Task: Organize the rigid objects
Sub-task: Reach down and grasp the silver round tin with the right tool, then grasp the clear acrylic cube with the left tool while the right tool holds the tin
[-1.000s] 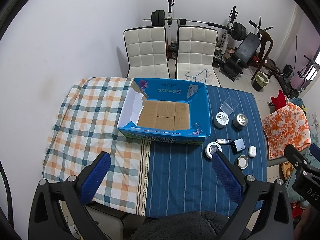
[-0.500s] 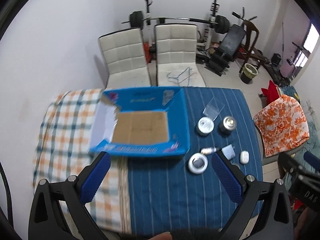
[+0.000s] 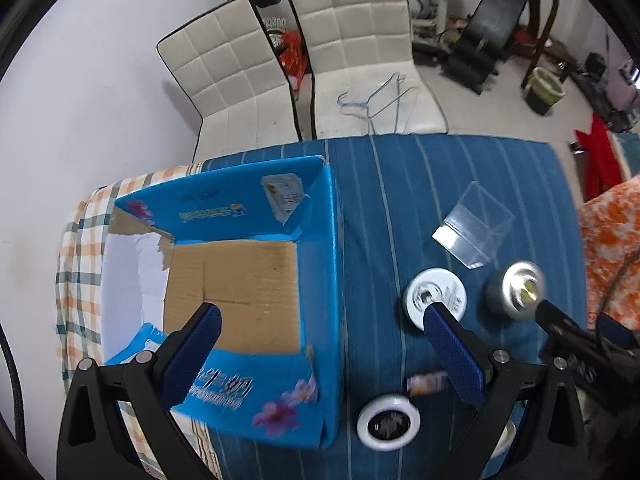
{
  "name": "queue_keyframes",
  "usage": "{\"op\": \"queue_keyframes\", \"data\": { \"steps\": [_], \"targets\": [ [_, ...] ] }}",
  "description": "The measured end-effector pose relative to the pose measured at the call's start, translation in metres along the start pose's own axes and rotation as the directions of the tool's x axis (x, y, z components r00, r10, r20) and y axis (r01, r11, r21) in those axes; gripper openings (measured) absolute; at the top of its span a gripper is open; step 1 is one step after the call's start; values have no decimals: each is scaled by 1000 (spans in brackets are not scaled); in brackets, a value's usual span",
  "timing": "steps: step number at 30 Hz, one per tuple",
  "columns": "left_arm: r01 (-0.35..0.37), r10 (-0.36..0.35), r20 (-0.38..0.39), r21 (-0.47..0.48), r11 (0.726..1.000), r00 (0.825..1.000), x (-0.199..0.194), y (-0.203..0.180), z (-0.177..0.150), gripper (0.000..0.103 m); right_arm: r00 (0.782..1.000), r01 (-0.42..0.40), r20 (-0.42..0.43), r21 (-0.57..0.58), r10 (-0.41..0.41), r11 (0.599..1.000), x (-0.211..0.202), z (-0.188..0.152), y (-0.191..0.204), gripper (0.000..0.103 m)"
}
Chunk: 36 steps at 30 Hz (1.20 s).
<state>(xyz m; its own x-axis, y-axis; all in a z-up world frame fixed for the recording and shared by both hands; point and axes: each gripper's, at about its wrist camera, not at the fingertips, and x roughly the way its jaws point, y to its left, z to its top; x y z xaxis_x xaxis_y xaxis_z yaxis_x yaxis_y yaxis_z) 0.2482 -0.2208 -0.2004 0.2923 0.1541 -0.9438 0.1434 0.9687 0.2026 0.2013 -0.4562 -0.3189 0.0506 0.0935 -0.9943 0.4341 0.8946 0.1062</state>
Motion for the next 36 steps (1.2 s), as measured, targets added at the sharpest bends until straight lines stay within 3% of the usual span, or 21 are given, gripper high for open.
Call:
{"op": "queue_keyframes", "data": {
  "steps": [4,11,17,20,23,27,28,32,36],
  "targets": [
    [-21,21,-30,2,1000,999,21,-12,9,103,997,16,-71,1,-16,1000,39,9,6,77],
    [-49,51,-58,30,998,997,40,-24,21,103,997,20,-80,-27,-22,999,39,13,-23,74],
    [66,-62,-37,89,994,997,37,-45,46,103,995,49,-89,10,-48,999,31,23,-76,74],
    [179,-167,-91,154,972,982,51,-70,64,103,994,28,-106,43,-24,999,31,33,-90,74],
    [284,-251,-174,196,939,952,74,-97,80,103,993,16,-114,54,-10,998,35,43,-96,74],
    [377,-301,-304,233,897,904,105,-127,89,103,993,12,-122,57,-5,998,39,47,-101,74],
    [383,-297,-322,248,890,899,109,-133,89,103,993,15,-122,52,-8,999,39,47,-99,74],
    [370,-259,-353,295,881,899,122,-149,83,103,992,27,-120,40,-22,999,38,47,-90,74],
    [331,-202,-360,347,877,911,135,-166,75,103,992,49,-116,27,-45,998,36,47,-83,74]
  ]
}}
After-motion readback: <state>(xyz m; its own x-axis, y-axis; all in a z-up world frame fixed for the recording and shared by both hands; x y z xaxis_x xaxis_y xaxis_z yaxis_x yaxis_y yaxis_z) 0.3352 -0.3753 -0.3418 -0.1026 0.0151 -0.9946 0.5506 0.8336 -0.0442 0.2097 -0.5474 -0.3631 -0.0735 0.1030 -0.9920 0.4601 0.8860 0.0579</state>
